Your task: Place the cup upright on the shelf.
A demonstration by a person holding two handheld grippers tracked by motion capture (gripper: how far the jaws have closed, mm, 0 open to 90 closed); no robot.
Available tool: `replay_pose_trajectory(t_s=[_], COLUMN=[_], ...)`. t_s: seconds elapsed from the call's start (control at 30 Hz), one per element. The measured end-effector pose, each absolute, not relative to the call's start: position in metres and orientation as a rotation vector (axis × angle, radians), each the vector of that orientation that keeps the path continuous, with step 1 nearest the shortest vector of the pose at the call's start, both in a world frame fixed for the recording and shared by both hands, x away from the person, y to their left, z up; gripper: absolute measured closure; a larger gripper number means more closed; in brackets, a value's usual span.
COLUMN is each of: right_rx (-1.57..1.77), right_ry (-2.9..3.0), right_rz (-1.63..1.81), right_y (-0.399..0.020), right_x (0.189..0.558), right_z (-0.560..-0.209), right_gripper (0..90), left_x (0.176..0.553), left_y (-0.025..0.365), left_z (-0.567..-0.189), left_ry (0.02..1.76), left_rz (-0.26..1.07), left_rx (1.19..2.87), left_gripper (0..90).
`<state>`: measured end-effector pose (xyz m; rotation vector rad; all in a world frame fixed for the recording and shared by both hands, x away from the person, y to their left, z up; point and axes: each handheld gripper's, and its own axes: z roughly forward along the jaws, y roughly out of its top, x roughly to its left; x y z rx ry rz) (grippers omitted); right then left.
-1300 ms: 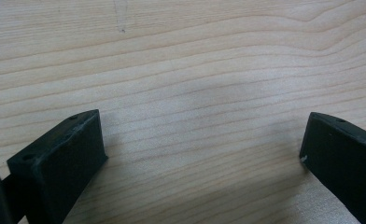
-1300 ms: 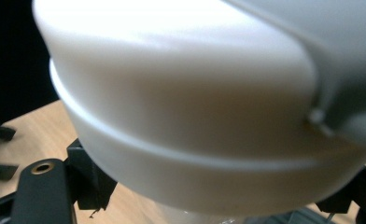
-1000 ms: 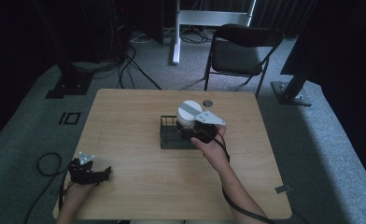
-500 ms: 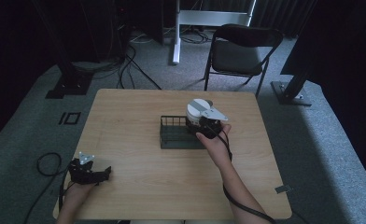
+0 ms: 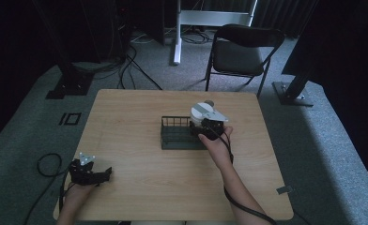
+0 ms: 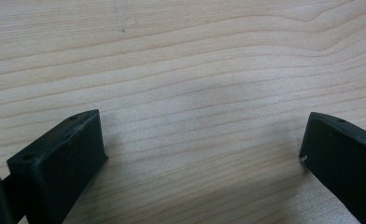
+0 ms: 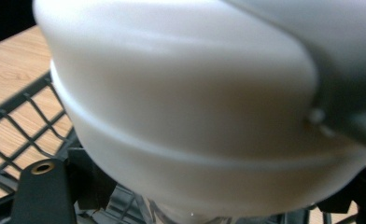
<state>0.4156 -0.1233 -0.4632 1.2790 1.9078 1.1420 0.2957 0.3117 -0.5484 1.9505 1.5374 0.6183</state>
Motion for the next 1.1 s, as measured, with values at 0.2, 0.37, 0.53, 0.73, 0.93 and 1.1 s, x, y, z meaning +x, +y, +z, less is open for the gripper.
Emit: replay_pose_trajectory(t_s=[0.2, 0.37, 0.53, 0.73, 0.93, 1.1], right_rx=[1.315, 1.328, 1.331, 1.322, 1.298, 1.299], right_ry=[1.919, 1.928, 1.943, 1.956, 1.995, 2.003], right_rz=[1.127, 1.091, 1.064, 1.040, 0.981, 0.976], right_y=[-0.124, -0.123, -0.123, -0.122, -0.119, -0.119], right_x=[0.418, 0.420, 0.421, 0.421, 0.421, 0.420], right_z=[-0.466, -0.469, -0.472, -0.473, -0.475, -0.475], right_gripper=[18.4, 18.5, 18.5, 18.5, 18.4, 18.2], left_x=[0.296, 0.296, 0.296, 0.296, 0.296, 0.296], left_y=[0.312, 0.312, 0.312, 0.312, 0.312, 0.312], left_z=[-0.548, -0.548, -0.548, -0.548, -0.548, -0.548], left_ry=[1.537, 1.537, 1.537, 1.537, 1.537, 1.537], left_rz=[0.618, 0.618, 0.618, 0.618, 0.619, 0.618], left_rx=[1.951, 1.951, 1.951, 1.951, 1.951, 1.951], left_gripper=[0.1, 0.1, 0.2, 0.2, 0.1, 0.2])
